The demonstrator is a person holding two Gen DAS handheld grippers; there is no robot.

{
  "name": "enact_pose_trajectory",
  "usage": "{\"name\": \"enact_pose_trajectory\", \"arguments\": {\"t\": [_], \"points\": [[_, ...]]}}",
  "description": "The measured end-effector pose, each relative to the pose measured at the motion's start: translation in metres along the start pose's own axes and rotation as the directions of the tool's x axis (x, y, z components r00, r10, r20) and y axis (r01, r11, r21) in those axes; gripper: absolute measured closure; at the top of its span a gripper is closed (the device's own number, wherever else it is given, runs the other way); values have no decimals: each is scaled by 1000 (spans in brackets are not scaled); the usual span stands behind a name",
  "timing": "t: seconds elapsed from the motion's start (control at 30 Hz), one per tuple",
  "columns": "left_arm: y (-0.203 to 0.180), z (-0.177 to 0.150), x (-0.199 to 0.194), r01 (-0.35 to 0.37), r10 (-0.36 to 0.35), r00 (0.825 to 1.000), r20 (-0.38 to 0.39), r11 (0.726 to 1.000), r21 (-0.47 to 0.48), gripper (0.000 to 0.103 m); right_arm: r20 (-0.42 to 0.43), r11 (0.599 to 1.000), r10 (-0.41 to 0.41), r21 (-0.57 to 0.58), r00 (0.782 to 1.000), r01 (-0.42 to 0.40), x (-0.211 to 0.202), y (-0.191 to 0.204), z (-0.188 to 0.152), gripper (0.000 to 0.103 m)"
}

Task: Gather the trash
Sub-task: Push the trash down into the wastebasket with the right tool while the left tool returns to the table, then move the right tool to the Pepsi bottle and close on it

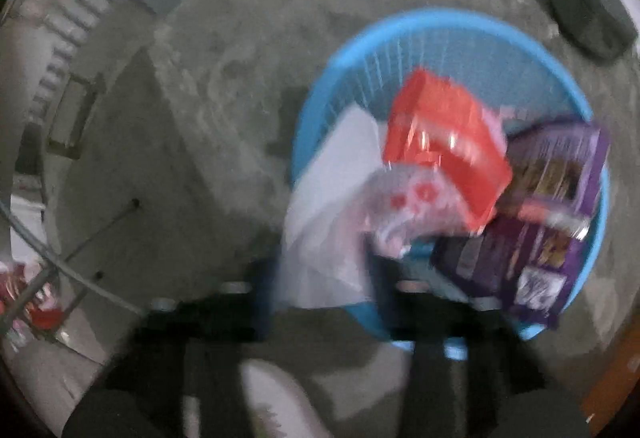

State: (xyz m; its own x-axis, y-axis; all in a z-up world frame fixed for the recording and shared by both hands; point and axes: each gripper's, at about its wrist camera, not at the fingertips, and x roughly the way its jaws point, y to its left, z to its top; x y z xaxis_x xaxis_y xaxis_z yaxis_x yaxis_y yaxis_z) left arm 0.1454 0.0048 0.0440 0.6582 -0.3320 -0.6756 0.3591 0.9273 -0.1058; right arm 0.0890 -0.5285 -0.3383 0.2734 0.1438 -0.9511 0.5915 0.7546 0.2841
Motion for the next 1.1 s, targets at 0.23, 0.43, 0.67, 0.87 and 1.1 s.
{"name": "enact_pose_trajectory", "arguments": {"t": [0.23, 0.43, 0.67, 0.87, 1.1], "points": [[29, -10, -23, -47, 48, 998, 47, 998, -36, 38, 33, 981, 69, 180, 997, -74, -7, -30, 12, 103], [68, -15, -52, -105, 117, 988, 103, 988, -115, 35, -35, 965, -42, 257, 998, 50, 13, -55, 21, 103], [115, -20, -82, -169, 209, 969, 129, 948, -269, 33, -165, 971, -128, 179, 978, 157, 47, -49, 29, 86], [133, -31, -96, -181, 233, 962, 144, 936, -303, 30, -69, 980, -131, 143, 989, 139, -6, -38, 26, 39], [139, -45, -96, -146, 197, 970, 143, 941, -306, 28, -19, 985, -113, 132, 993, 114, -77, -39, 9, 34]]}}
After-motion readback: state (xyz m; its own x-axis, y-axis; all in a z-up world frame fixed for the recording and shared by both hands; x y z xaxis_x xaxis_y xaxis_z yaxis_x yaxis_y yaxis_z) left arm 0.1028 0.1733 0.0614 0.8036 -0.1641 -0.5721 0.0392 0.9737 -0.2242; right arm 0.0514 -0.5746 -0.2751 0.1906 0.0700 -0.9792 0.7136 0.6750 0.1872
